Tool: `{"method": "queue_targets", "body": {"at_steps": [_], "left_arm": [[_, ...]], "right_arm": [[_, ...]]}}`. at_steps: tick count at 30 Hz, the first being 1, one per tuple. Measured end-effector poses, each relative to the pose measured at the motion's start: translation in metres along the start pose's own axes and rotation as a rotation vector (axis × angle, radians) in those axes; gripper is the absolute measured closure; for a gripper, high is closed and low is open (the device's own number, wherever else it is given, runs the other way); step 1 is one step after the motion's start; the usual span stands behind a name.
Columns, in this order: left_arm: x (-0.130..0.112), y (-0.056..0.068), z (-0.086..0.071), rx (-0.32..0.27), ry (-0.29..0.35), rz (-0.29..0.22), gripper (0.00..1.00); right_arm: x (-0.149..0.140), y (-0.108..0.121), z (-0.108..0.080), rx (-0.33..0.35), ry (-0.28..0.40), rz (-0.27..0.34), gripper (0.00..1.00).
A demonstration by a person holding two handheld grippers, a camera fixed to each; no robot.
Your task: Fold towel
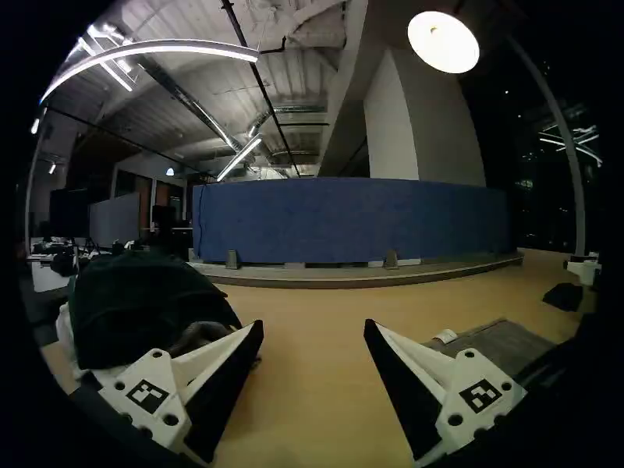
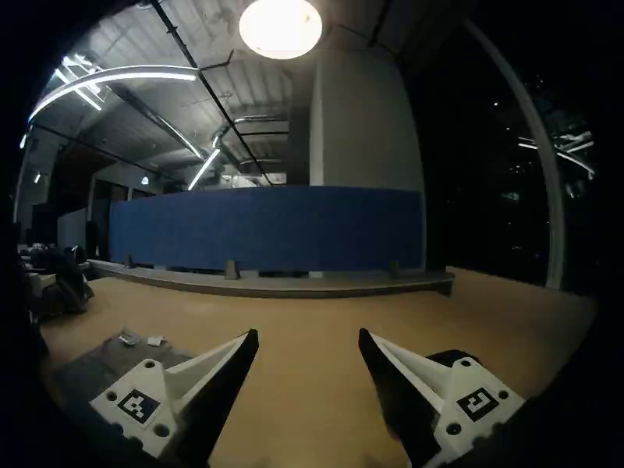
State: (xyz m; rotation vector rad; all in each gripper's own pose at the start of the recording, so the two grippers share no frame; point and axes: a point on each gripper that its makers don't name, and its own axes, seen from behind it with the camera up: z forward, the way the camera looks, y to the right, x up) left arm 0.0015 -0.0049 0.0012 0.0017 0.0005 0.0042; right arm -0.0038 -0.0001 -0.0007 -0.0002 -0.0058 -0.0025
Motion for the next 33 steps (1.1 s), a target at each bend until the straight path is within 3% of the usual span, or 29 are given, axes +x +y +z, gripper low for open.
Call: {"method": "queue_targets", "body": {"at_steps": [2,7,20,23,29,33], "left_arm": [[0.004,-0.001,0.0,0.001,0.002,0.007,0.04],[0.032,0.0,-0.002,-0.002,0.007,-0.004,0.04],[0.157,0.01,-0.011,-0.041,0.01,-0.018,0.04],[0.176,0.014,-0.015,-0.061,0.001,-0.013,0.04],[0.182,0.031,-0.021,-0.131,-0.05,0.026,0.04],[0.178,0.051,-0.029,-0.22,-0.103,0.051,0.04]], "right_arm": [[-0.009,0.0,-0.002,-0.001,-0.014,-0.006,0.0],[0.011,-0.004,-0.007,0.004,-0.003,0.006,0.0],[0.126,-0.003,-0.029,0.007,0.015,0.01,0.0],[0.149,-0.002,-0.036,0.014,0.02,0.006,0.0],[0.163,-0.001,-0.045,0.034,-0.013,-0.035,0.0],[0.165,-0.012,-0.05,0.088,-0.056,-0.055,0.0]]}}
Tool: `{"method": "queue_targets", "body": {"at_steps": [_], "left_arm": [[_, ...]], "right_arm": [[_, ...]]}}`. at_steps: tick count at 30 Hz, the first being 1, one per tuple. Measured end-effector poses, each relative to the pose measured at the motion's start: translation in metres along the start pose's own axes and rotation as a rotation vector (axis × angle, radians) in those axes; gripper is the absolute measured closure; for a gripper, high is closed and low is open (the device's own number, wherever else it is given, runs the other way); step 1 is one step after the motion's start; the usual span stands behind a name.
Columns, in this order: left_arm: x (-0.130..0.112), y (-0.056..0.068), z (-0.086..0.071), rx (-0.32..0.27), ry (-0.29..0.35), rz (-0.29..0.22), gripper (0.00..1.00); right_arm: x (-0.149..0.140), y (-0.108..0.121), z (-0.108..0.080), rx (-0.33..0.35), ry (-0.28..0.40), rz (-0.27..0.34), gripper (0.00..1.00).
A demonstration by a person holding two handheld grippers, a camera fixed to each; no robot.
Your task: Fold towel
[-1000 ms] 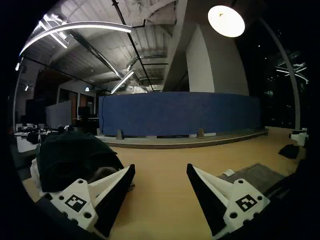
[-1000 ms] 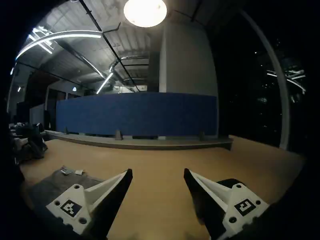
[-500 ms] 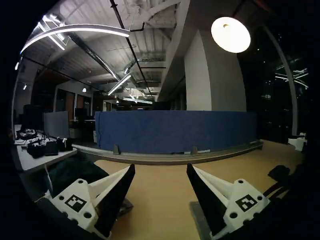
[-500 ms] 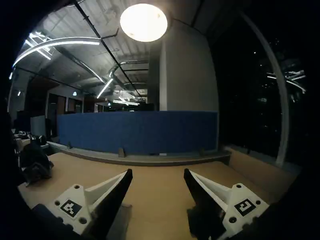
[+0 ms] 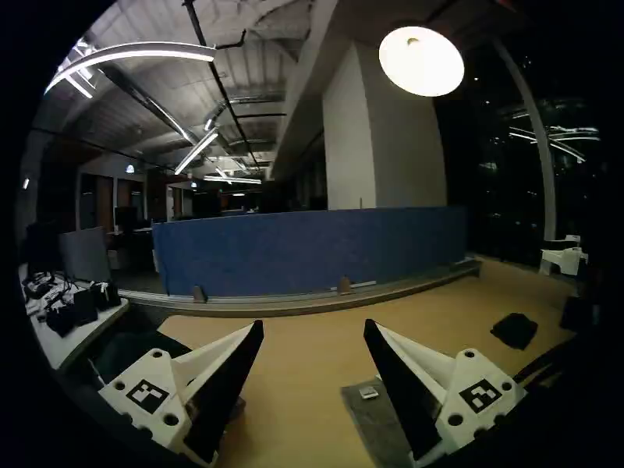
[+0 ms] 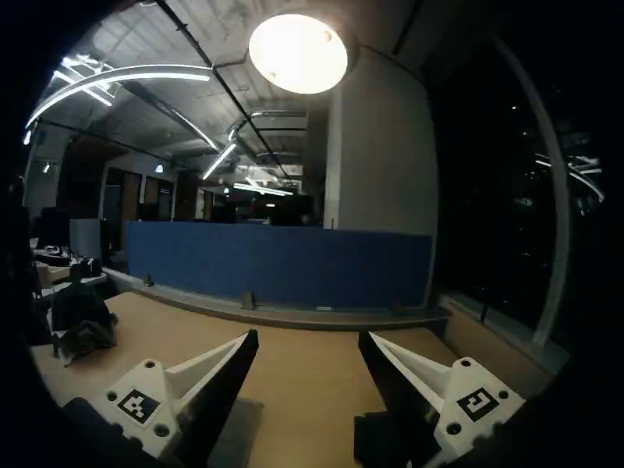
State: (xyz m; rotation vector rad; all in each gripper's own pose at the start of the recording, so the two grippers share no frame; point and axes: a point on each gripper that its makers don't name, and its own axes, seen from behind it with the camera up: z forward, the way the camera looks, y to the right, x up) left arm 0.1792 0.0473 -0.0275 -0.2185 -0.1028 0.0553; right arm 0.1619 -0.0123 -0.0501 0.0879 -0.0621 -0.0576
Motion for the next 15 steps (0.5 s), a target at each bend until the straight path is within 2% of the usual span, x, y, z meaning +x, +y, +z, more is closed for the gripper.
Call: {"method": "queue_targets", "body": {"at_steps": [4,8,11,14,15], "left_arm": [[-0.006,0.022,-0.006,-0.1,-0.057,0.041,0.04],[-0.018,0.042,-0.012,-0.194,-0.125,0.089,0.04],[-0.035,0.062,-0.021,-0.289,-0.201,0.107,0.04],[-0.055,0.081,-0.032,-0.394,-0.291,0.109,0.04],[-0.059,0.085,-0.034,-0.412,-0.31,0.11,0.04]], "right_arm": [[-0.003,-0.016,-0.006,0.089,-0.075,-0.023,0.0],[-0.017,-0.038,-0.017,0.213,-0.19,-0.06,0.0],[-0.032,-0.059,-0.032,0.337,-0.296,-0.081,0.0],[-0.044,-0.074,-0.048,0.436,-0.379,-0.106,0.0],[-0.046,-0.076,-0.051,0.453,-0.393,-0.116,0.0]]}}
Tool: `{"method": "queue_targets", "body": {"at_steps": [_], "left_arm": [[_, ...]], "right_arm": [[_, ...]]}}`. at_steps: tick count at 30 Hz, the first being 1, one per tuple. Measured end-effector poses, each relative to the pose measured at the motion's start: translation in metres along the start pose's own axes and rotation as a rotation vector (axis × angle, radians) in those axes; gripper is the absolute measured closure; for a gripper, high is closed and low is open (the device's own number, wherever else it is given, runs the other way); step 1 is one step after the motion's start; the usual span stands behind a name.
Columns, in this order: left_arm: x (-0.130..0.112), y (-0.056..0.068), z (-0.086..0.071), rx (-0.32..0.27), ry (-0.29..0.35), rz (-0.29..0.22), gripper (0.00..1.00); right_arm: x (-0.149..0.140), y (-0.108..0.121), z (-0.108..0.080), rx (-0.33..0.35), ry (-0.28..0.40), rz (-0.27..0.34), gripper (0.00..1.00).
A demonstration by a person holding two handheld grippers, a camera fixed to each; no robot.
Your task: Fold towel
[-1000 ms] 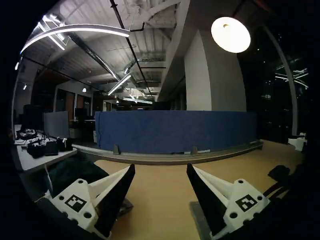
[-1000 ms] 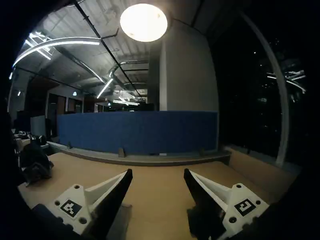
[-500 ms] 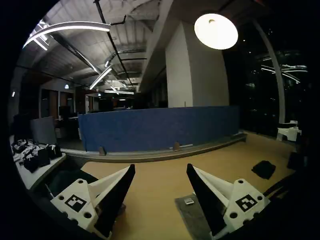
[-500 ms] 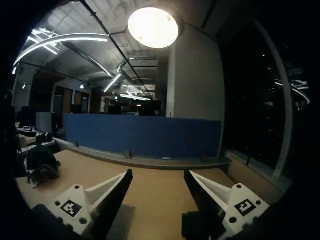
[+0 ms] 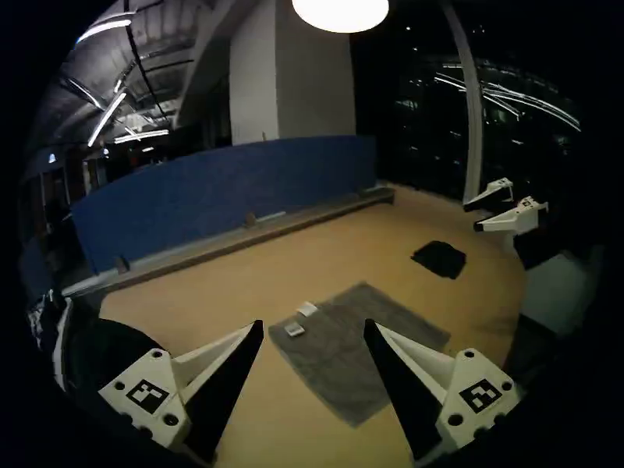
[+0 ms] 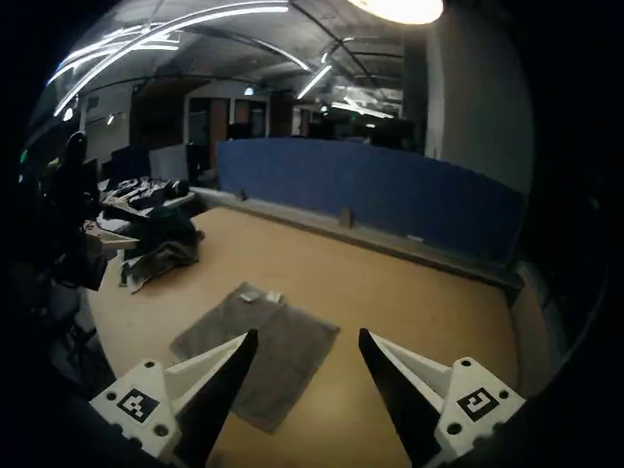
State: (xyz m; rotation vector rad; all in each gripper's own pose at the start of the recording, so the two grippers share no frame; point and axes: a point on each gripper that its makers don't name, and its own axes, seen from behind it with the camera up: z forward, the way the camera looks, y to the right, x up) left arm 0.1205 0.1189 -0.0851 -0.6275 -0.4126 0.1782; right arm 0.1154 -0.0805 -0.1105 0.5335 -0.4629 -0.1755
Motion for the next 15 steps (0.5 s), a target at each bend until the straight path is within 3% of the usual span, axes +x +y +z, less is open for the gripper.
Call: {"method": "queue_targets", "body": {"at_steps": [3,15], "left_arm": [[-0.01,0.009,0.001,-0.04,-0.042,0.003,0.04],[-0.043,0.019,0.007,-0.052,-0.101,0.033,0.04]], "right_arm": [[-0.006,-0.008,-0.002,0.033,-0.035,-0.028,0.0],[-0.03,-0.021,0.001,0.073,-0.091,-0.064,0.0]]}}
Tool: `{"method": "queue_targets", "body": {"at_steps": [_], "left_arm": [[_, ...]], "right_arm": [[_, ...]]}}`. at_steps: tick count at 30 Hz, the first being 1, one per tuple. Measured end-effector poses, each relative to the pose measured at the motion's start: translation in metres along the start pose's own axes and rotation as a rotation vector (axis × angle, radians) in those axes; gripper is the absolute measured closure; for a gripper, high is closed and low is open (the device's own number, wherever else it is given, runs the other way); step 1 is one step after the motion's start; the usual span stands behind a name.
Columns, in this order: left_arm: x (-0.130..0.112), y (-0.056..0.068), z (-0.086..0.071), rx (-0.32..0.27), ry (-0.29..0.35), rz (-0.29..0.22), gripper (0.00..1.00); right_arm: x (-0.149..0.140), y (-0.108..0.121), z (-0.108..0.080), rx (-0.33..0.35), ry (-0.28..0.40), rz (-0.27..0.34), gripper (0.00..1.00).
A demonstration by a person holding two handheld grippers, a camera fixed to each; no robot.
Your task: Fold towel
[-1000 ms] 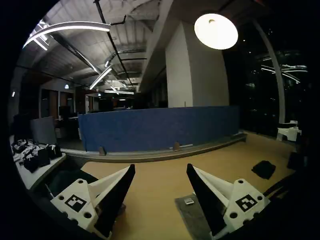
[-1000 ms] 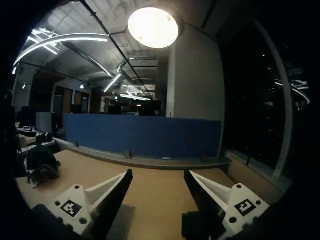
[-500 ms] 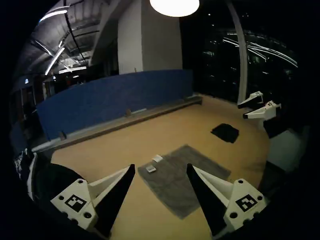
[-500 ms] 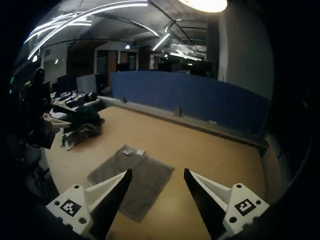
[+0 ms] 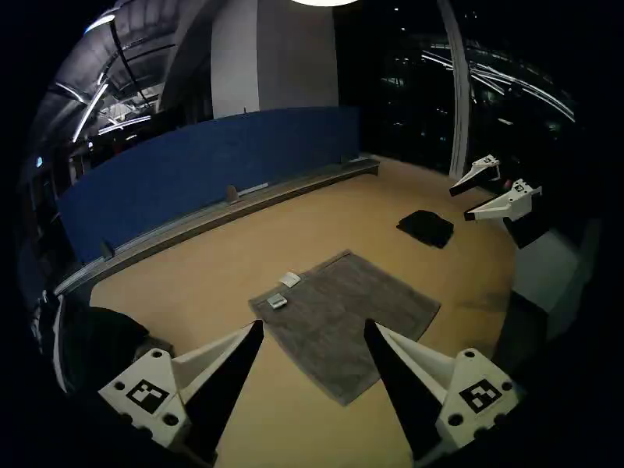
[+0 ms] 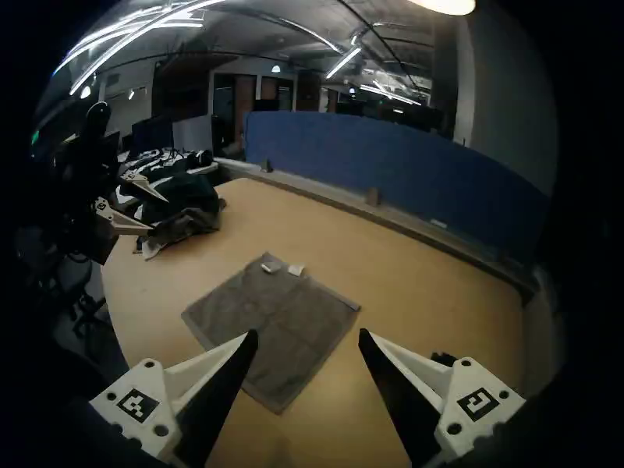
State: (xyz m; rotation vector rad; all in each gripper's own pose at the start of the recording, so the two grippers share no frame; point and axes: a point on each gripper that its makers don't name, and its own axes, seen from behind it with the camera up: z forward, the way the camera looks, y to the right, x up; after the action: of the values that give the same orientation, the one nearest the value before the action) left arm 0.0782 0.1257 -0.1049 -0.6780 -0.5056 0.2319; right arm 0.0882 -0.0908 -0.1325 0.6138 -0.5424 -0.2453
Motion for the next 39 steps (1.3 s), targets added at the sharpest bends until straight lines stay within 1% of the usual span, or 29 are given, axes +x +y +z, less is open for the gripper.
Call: {"method": "queue_targets", "body": {"at_steps": [2,5,11,21,26,29,39], "left_arm": [[-0.01,0.003,0.004,-0.003,-0.012,0.002,0.04],[-0.027,0.01,0.011,-0.023,-0.036,0.01,0.04],[-0.061,0.024,0.027,-0.051,-0.078,0.019,0.04],[-0.116,0.037,0.058,-0.075,-0.147,0.036,0.04],[-0.135,0.044,0.07,-0.091,-0.178,0.028,0.04],[-0.144,0.045,0.074,-0.097,-0.194,0.029,0.04],[-0.158,0.05,0.083,-0.111,-0.221,0.026,0.04]], "right_arm": [[-0.009,-0.002,0.004,0.004,-0.013,-0.006,0.0],[-0.022,-0.006,0.012,0.01,-0.025,-0.011,0.0],[-0.048,-0.016,0.03,0.026,-0.043,0.002,0.0],[-0.097,-0.027,0.063,0.038,-0.092,0.011,0.0],[-0.117,-0.029,0.075,0.04,-0.116,0.022,0.0],[-0.126,-0.03,0.08,0.043,-0.13,0.026,0.0],[-0.15,-0.032,0.091,0.048,-0.168,0.025,0.0]]}}
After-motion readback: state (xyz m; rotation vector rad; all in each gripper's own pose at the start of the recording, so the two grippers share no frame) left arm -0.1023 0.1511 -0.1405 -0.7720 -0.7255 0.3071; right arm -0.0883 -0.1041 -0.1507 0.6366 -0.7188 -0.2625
